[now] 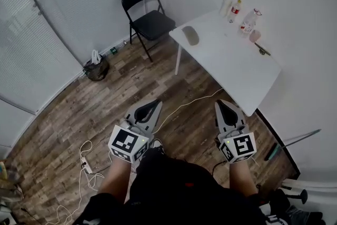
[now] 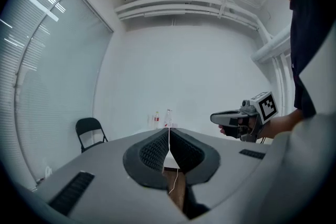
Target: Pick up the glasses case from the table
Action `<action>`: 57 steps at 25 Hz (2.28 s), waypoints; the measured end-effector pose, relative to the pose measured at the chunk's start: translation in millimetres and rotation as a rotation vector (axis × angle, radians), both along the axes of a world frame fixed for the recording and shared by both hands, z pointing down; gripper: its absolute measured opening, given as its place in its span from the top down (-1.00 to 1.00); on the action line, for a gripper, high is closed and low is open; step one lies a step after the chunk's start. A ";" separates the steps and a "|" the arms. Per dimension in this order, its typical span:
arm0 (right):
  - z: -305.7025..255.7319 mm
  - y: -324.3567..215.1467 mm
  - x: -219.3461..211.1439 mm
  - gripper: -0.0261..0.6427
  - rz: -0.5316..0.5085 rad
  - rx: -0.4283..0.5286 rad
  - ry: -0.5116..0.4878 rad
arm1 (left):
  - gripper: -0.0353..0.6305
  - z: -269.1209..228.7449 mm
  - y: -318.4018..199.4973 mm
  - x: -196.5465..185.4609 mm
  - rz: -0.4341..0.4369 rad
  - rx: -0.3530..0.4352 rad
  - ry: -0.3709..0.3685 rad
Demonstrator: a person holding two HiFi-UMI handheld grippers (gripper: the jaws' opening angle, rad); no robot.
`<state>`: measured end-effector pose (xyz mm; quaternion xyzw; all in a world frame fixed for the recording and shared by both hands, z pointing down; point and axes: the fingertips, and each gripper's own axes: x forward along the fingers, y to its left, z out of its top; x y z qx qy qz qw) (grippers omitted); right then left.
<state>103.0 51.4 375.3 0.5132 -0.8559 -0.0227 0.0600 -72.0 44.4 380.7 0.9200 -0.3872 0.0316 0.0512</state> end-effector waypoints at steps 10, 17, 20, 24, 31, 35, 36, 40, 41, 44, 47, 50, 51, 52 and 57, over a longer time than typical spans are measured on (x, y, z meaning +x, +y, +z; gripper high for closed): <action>8.4 -84.8 -28.0 0.85 0.065 -0.022 0.003 | 0.82 13.3 -86.0 -32.4 0.049 -0.027 -0.010; 19.3 -137.1 -32.7 0.85 0.074 -0.076 -0.032 | 0.82 16.7 -132.2 -42.8 0.035 -0.029 -0.019; 24.3 -166.1 -29.7 0.85 0.077 -0.088 -0.028 | 0.82 18.8 -158.4 -51.1 -0.003 -0.033 -0.015; 28.4 -208.8 -19.4 0.85 0.055 -0.091 -0.037 | 0.82 17.6 -195.2 -47.1 -0.040 -0.026 -0.017; 22.8 -307.0 20.5 0.85 0.045 -0.104 -0.034 | 0.82 9.8 -276.1 -13.7 -0.095 -0.022 -0.011; 29.2 -355.9 56.6 0.85 0.035 -0.125 -0.024 | 0.82 10.3 -318.4 21.0 -0.131 -0.032 -0.009; 32.0 -366.4 65.6 0.85 0.030 -0.132 -0.025 | 0.82 11.9 -327.6 30.4 -0.137 -0.037 -0.011; 48.2 -402.1 93.3 0.85 0.000 -0.159 -0.021 | 0.82 23.9 -355.7 59.6 -0.168 -0.075 -0.027; 53.2 -410.6 98.9 0.85 -0.007 -0.163 -0.013 | 0.82 27.5 -360.7 65.4 -0.175 -0.083 -0.028; 69.6 -436.7 112.5 0.85 -0.008 -0.189 -0.010 | 0.82 40.2 -375.0 77.1 -0.199 -0.105 -0.041; 81.2 -454.9 113.5 0.85 -0.012 -0.222 -0.021 | 0.82 46.8 -384.6 76.2 -0.225 -0.128 -0.040; 86.8 -472.6 106.8 0.85 -0.024 -0.237 -0.020 | 0.82 47.4 -397.0 69.7 -0.238 -0.132 -0.036; 88.3 -478.6 104.3 0.85 -0.024 -0.241 -0.017 | 0.82 47.3 -401.7 67.7 -0.237 -0.133 -0.034; 90.3 -484.3 102.1 0.85 -0.021 -0.248 -0.015 | 0.82 47.4 -406.3 66.4 -0.234 -0.134 -0.033; 105.2 -513.3 93.1 0.51 -0.001 -0.319 -0.061 | 0.82 44.4 -430.8 67.1 -0.195 -0.124 -0.031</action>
